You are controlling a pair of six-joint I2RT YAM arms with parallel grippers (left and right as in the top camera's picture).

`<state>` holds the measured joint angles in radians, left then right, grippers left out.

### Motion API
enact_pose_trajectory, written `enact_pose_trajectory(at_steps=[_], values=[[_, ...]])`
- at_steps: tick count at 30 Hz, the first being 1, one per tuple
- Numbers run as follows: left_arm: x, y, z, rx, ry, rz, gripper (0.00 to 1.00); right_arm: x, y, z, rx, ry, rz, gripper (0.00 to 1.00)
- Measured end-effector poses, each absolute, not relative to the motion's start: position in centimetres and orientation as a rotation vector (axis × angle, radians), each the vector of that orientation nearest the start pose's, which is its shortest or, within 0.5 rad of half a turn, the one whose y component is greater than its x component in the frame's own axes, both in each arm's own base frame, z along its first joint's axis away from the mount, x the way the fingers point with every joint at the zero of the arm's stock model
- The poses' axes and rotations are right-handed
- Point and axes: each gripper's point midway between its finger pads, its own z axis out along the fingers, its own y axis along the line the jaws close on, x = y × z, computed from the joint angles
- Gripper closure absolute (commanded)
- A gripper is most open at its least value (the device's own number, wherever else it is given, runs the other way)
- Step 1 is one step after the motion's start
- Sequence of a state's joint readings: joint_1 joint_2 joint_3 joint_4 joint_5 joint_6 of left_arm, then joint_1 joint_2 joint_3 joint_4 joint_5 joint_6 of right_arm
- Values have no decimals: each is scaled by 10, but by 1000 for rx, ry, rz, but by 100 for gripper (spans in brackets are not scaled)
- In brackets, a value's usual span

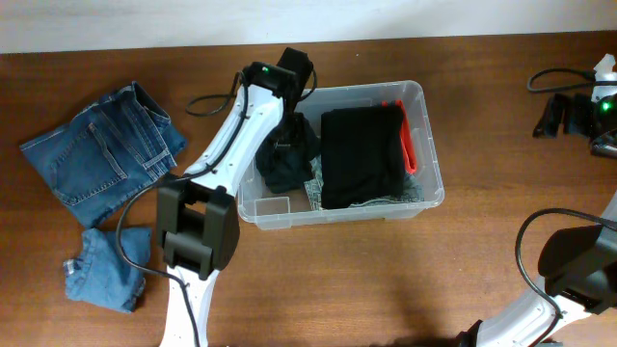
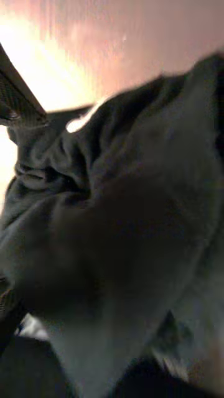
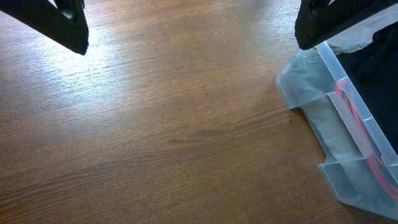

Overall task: Pack container
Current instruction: 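Lower the black knit item into the bin's left side and release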

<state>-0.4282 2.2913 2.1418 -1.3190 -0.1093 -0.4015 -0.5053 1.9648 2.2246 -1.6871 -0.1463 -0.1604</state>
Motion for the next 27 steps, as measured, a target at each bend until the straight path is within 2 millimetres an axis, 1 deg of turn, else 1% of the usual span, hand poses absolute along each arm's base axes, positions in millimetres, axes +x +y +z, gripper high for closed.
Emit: enact_pose_trajectory(at_steps=[3, 6, 7, 8, 9, 10, 11, 12, 13, 14, 15, 16, 17, 20, 21, 27], values=[[442, -181, 109, 29, 2968, 67, 28, 343, -161, 237, 491, 2914, 136, 2], [445, -182, 117, 26, 2953, 60, 27, 343, -161, 237, 492, 2914, 136, 2], [444, -181, 118, 26, 2954, 61, 16, 343, -161, 237, 492, 2914, 135, 2], [443, -181, 117, 27, 2960, 65, 13, 343, -161, 237, 491, 2914, 135, 2], [442, -181, 117, 31, 2962, 67, 13, 343, -161, 237, 492, 2914, 135, 2], [442, -180, 117, 25, 2964, 68, 17, 343, -161, 237, 491, 2914, 135, 2], [442, -180, 117, 28, 2964, 68, 28, 343, -161, 237, 491, 2914, 135, 2], [442, -180, 117, 30, 2964, 68, 42, 343, -161, 237, 492, 2914, 135, 2], [442, -181, 117, 30, 2964, 65, 53, 343, -161, 237, 491, 2914, 136, 2], [442, -181, 117, 27, 2964, 60, 60, 343, -161, 237, 491, 2914, 136, 2], [442, -182, 117, 28, 2963, 53, 63, 343, -161, 237, 492, 2914, 135, 2], [443, -183, 117, 35, 2961, 45, 69, 343, -161, 237, 492, 2914, 135, 2], [443, -187, 117, 36, 2964, 15, 73, 343, -161, 237, 492, 2914, 135, 2], [445, -191, 118, 34, 2955, -17, 96, 343, -161, 237, 491, 2914, 136, 2], [446, -192, 118, 39, 2954, -24, 99, 343, -161, 237, 492, 2914, 136, 2], [448, -195, 118, 38, 2944, -44, 99, 343, -161, 237, 492, 2914, 135, 2]])
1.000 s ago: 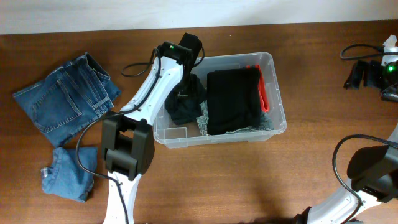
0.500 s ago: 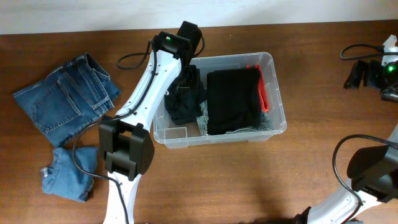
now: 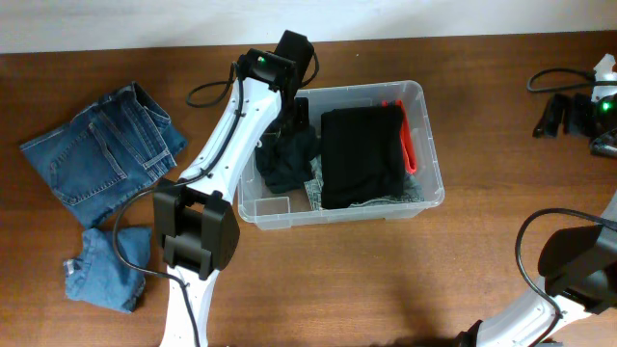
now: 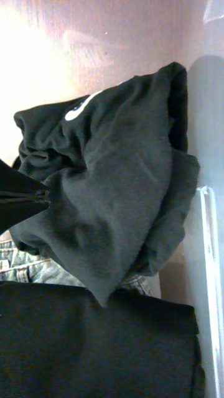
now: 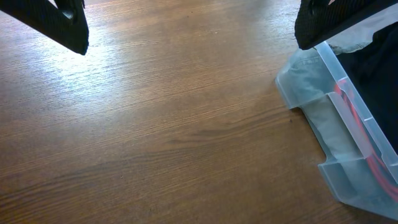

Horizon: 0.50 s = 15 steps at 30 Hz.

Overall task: Pack container
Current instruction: 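Lower the black knit item into the bin's left side and release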

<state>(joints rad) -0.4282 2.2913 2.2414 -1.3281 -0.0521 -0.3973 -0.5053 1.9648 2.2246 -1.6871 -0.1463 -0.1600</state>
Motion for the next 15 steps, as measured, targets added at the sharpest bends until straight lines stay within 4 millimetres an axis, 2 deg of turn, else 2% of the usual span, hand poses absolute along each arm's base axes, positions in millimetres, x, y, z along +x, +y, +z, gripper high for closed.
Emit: enact_pose_trajectory(at_steps=[4, 6, 9, 10, 12, 15], values=[[452, -197, 118, 40, 2930, -53, 99, 343, -161, 237, 492, 2914, 135, 2], [455, -199, 112, 40, 2929, -54, 99, 343, -161, 237, 491, 2914, 135, 2], [458, -200, 92, 42, 2957, -35, 99, 343, -161, 237, 492, 2914, 135, 2], [458, -200, 78, 43, 2978, -22, 100, 343, -161, 237, 492, 2914, 135, 2], [459, -201, 63, 42, 2998, -7, 99, 343, -161, 237, 492, 2914, 135, 2], [465, -203, 62, 42, 2982, -14, 100, 342, -161, 237, 492, 2915, 135, 1]])
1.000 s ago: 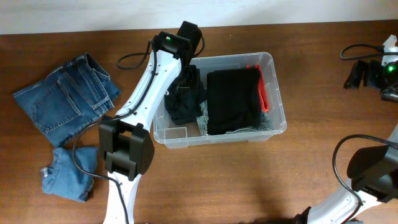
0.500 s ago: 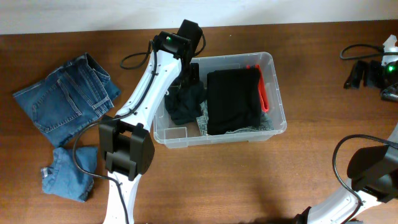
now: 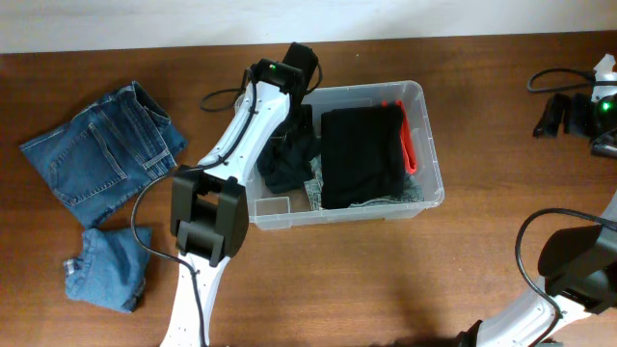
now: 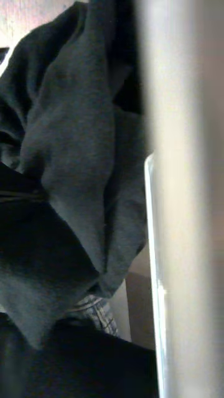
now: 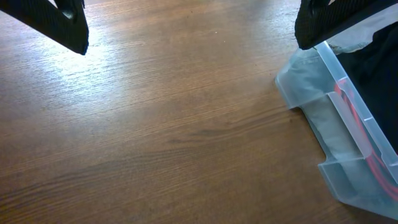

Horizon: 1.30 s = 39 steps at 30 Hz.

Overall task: Pack container
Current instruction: 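Lower the black knit item into the bin's left side and release, then swing the left gripper down to the light-blue cloth at lower left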

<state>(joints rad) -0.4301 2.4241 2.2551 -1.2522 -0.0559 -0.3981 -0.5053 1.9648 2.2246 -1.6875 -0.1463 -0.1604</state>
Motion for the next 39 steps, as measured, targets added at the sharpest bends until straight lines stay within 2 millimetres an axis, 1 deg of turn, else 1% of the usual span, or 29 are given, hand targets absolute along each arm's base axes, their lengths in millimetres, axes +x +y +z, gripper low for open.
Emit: enact_pose_trajectory(at_steps=[6, 8, 11, 13, 15, 17, 20, 21, 24, 26, 29, 32, 36, 38, 39], values=[[462, -201, 68, 43, 2994, -6, 99, 343, -161, 237, 492, 2914, 135, 2], [458, -200, 75, 44, 3006, 2, 99, 343, -161, 237, 492, 2914, 136, 2], [460, -199, 96, 41, 2987, -10, 99, 343, -161, 237, 492, 2914, 136, 2], [460, -196, 121, 33, 2956, -15, 99, 343, -161, 237, 492, 2914, 135, 2], [457, -187, 146, 17, 2925, -5, 99, 342, -161, 237, 492, 2915, 135, 2], [453, -172, 183, -12, 2869, 6, 99, 342, -161, 237, 491, 2915, 135, 1], [437, -144, 233, -65, 2804, 29, 100, 343, -161, 237, 493, 2914, 136, 2], [430, -132, 251, -91, 2776, 33, 99, 343, -161, 237, 492, 2914, 135, 2], [412, -101, 287, -164, 2726, 42, 99, 343, -161, 237, 492, 2914, 136, 2], [406, -81, 307, -222, 2677, 33, 99, 343, -161, 237, 492, 2914, 135, 2], [401, -59, 320, -300, 2640, 35, 99, 343, -161, 237, 492, 2914, 135, 2], [393, -37, 322, -371, 2639, 53, 99, 343, -161, 237, 491, 2914, 136, 2], [377, -13, 310, -446, 2688, 96, 99, 343, -161, 237, 491, 2914, 135, 2], [364, -4, 299, -474, 2729, 132, 99, 343, -161, 237, 492, 2914, 136, 2], [354, 1, 292, -490, 2757, 155, 99, 343, -161, 237, 491, 2914, 135, 2]])
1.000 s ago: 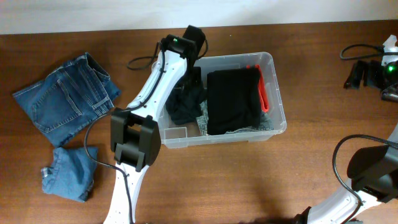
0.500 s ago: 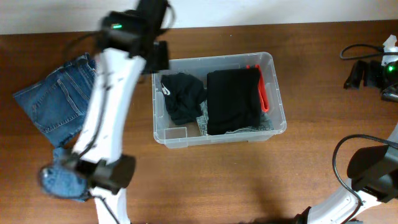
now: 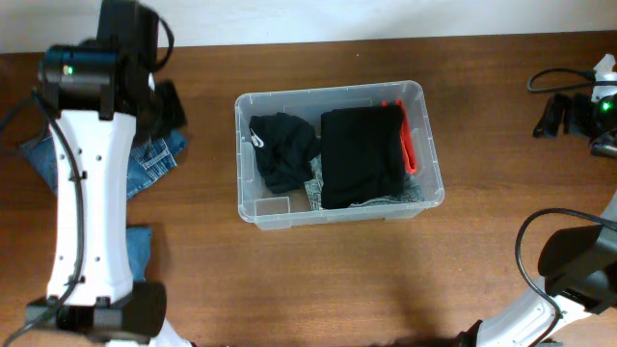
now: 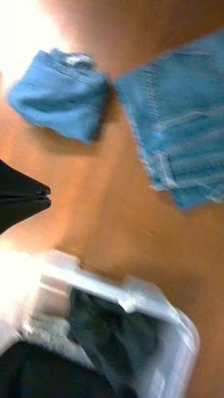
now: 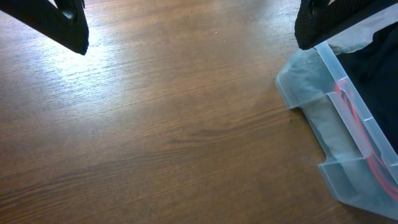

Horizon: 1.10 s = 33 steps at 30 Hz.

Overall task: Pack container
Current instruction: 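Swing the left gripper down to the light-blue cloth at lower left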

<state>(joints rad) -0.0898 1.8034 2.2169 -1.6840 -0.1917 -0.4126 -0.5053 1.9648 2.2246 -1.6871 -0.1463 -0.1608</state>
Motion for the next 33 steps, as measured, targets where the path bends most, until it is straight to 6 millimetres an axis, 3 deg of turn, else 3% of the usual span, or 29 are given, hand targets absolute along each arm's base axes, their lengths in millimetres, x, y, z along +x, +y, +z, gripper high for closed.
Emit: enact_pose_trajectory(at_steps=[5, 11, 15, 21, 23, 26, 33], values=[[310, 25, 266, -642, 2815, 238, 99, 343, -161, 237, 492, 2914, 135, 2], [273, 66, 248, -859, 2648, 251, 99, 343, -161, 237, 492, 2914, 136, 2], [233, 90, 215, -1035, 2612, 276, 95, 343, -161, 237, 492, 2914, 135, 2], [202, 112, 139, -1245, 2653, 318, 59, 342, -161, 237, 493, 2915, 135, 2], [195, 118, 122, -1304, 2650, 315, 56, 343, -161, 237, 492, 2914, 135, 2], [184, 125, 107, -1404, 2637, 287, 54, 343, -161, 237, 491, 2914, 136, 2], [167, 140, 103, -1633, 2540, 171, 46, 343, -161, 237, 491, 2914, 135, 2]])
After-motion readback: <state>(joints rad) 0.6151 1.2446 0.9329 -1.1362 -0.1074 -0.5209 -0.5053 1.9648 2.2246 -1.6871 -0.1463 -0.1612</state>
